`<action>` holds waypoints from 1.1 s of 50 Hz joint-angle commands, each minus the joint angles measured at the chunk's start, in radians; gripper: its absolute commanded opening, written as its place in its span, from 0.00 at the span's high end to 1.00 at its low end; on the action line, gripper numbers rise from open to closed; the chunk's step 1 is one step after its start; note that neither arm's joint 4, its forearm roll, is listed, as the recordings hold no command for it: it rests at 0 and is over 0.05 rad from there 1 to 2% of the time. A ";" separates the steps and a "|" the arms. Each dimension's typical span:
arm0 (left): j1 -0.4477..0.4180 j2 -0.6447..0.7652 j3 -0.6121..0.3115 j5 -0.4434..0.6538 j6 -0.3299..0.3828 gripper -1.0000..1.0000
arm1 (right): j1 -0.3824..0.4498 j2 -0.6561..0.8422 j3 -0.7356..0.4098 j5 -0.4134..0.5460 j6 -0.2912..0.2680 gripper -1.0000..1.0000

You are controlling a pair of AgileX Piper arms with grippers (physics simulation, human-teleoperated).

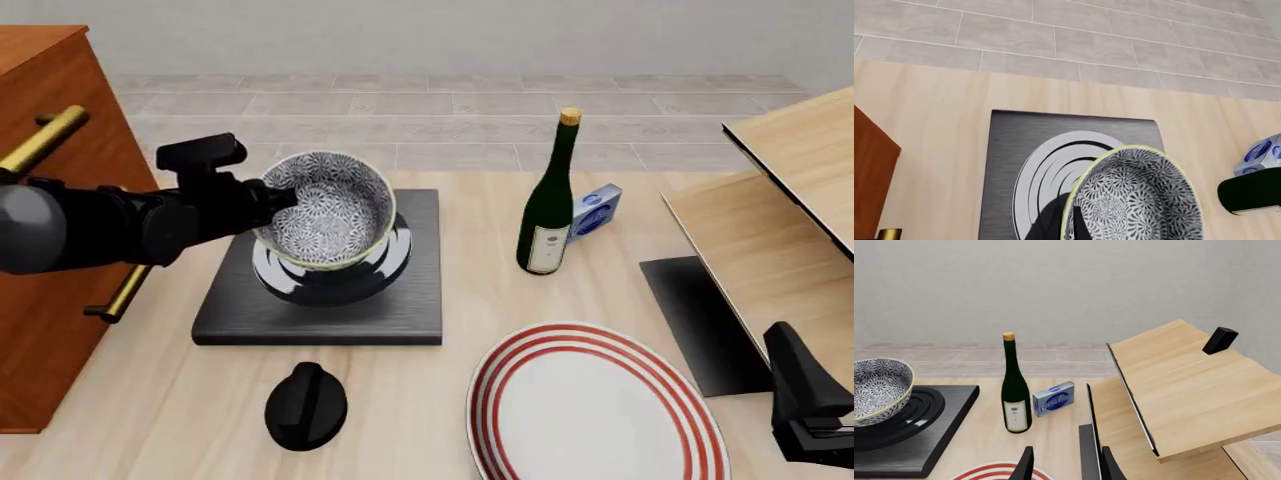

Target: Put the bowl on the stove.

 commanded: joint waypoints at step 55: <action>0.036 -0.107 0.047 -0.037 0.068 0.00 | 0.000 0.000 0.000 0.000 0.000 0.00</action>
